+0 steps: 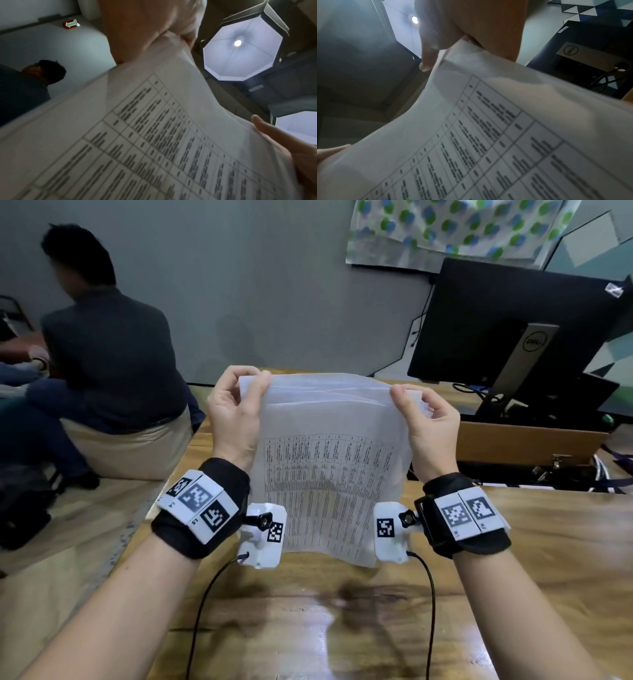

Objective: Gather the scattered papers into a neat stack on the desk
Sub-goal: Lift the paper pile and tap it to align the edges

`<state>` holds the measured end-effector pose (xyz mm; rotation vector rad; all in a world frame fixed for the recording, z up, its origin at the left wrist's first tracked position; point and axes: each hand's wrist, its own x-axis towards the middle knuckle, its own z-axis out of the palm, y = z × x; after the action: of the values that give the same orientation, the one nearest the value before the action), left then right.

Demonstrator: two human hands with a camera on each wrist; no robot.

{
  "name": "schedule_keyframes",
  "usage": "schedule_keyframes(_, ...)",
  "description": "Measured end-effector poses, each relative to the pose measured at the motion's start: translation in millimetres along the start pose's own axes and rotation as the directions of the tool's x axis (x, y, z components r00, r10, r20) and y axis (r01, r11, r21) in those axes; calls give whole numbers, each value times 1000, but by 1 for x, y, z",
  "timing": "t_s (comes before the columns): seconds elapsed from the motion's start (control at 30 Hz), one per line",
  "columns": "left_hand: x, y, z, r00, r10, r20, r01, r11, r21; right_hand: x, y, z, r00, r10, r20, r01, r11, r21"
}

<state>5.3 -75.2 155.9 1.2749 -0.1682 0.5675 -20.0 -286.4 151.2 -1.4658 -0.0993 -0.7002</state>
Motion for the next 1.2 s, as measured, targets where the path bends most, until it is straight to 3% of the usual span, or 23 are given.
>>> schedule_keyframes(0.27, -4, -3, -4, 998, -55, -8, 54, 995, -82, 6, 1, 2, 995, 11, -97, -6, 999, 53)
schedule_keyframes(0.37, -8, -7, -3, 1000, -17, 24, 17, 1000, 23, 4, 1, 5, 998, 8, -64, -11, 999, -37)
schedule_keyframes(0.47, -5, -8, 1, 999, 26, -46, -21, 995, 97, 6, 2, 5, 995, 14, -102, -20, 998, -56)
schedule_keyframes(0.7, -3, -14, 3, 997, 70, -36, -64, 987, 145, 5, 11, 5, 990, -19, -138, 5, 995, -101)
schedule_keyframes(0.77, -2, -14, 4, 996, 39, -80, -31, 994, 101, 7, 9, 5, 988, 20, -156, -24, 999, -23)
schedule_keyframes(0.83, 0, -12, 5, 995, 16, -102, -8, 997, 75, 6, 8, 4, 993, 33, -117, -30, 999, 20)
schedule_keyframes(0.93, 2, -8, 3, 995, 23, -94, -15, 996, 85, 0, 13, -2, 1000, 8, 18, -7, 996, -88)
schedule_keyframes(1.03, -3, -13, -6, 998, -2, 56, 1, 1000, 14, -10, 27, -16, 982, 67, 178, -51, 994, -92)
schedule_keyframes(1.1, -11, -25, -19, 974, -76, 212, 67, 996, 53, -19, 41, -26, 953, 182, 242, -158, 980, -118)
schedule_keyframes(1.13, -16, -34, -25, 950, -170, 262, 149, 984, 98, -26, 49, -28, 932, 243, 268, -201, 964, -177)
schedule_keyframes(1.2, -24, -51, -36, 886, -381, 262, 325, 916, 233, -37, 65, -29, 907, 330, 263, -268, 932, -245)
